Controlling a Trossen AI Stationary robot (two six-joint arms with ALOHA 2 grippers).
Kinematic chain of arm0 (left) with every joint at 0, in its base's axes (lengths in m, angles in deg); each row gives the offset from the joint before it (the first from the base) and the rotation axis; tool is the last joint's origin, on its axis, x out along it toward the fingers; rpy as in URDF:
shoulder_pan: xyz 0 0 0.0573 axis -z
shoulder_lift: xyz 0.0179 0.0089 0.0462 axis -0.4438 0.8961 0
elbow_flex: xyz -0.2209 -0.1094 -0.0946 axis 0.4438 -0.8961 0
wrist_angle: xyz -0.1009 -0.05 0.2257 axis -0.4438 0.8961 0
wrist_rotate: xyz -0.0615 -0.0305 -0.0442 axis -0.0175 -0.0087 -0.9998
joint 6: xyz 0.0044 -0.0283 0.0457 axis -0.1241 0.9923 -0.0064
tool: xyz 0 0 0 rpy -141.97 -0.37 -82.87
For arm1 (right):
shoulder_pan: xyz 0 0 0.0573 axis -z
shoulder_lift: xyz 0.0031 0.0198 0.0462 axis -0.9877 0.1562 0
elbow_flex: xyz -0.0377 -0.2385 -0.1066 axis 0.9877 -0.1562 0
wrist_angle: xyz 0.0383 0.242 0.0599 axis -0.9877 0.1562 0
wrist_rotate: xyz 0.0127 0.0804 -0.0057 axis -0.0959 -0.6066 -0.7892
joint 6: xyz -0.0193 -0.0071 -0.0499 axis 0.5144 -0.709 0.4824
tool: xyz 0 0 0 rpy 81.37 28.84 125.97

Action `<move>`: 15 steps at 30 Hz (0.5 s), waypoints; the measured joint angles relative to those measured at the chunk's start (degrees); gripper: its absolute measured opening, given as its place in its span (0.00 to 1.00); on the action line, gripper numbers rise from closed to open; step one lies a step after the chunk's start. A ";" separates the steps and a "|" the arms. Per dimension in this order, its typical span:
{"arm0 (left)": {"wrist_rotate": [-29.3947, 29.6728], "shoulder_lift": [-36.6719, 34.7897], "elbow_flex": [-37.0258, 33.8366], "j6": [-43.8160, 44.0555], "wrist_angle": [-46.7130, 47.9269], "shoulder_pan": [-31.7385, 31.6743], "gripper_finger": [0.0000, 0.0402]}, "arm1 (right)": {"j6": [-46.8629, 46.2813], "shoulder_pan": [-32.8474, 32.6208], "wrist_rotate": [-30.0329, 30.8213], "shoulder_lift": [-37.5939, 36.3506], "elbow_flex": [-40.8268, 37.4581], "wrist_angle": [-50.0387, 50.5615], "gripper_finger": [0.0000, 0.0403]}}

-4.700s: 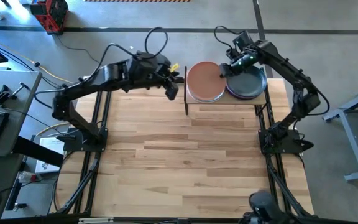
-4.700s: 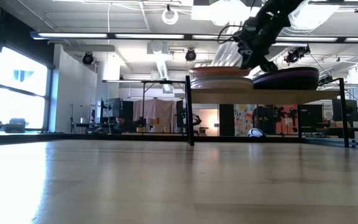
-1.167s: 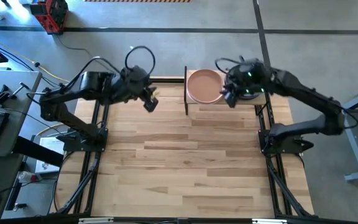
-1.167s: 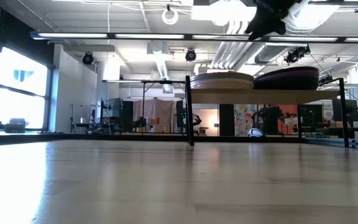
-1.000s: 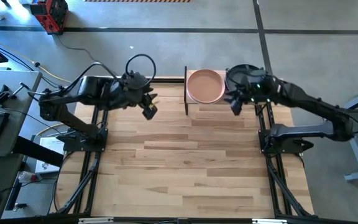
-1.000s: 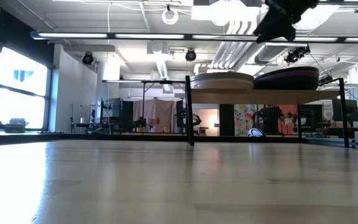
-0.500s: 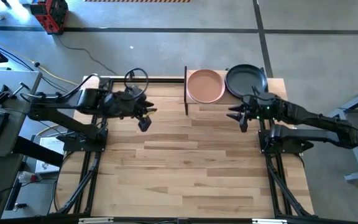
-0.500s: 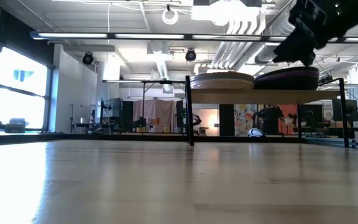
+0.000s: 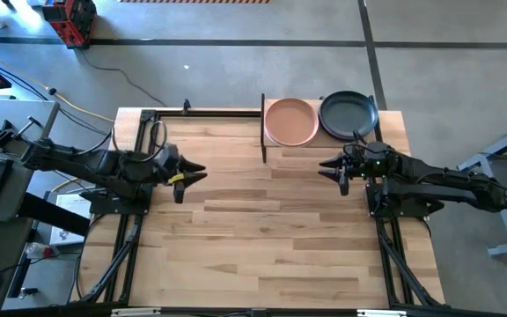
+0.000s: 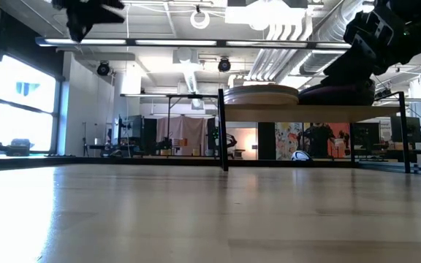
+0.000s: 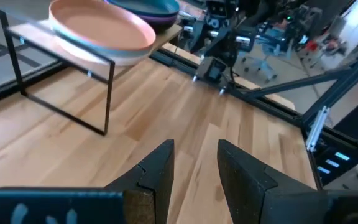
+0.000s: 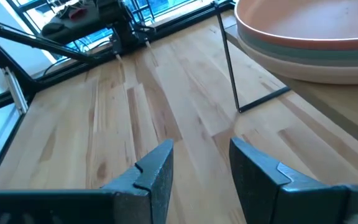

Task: Place and stack plates onto a shelf
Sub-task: Return to Home Position

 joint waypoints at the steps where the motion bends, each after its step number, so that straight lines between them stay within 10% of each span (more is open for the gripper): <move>1: 0.01 -1.86 -2.33 -0.01 -1.09 0.35 0.28 | 0.22 0.00 0.06 0.00 0.00 0.00 0.35; 15: 0.25 -22.94 -24.97 -7.04 -10.88 2.43 0.28 | -2.75 0.02 0.78 0.00 0.00 -0.09 0.35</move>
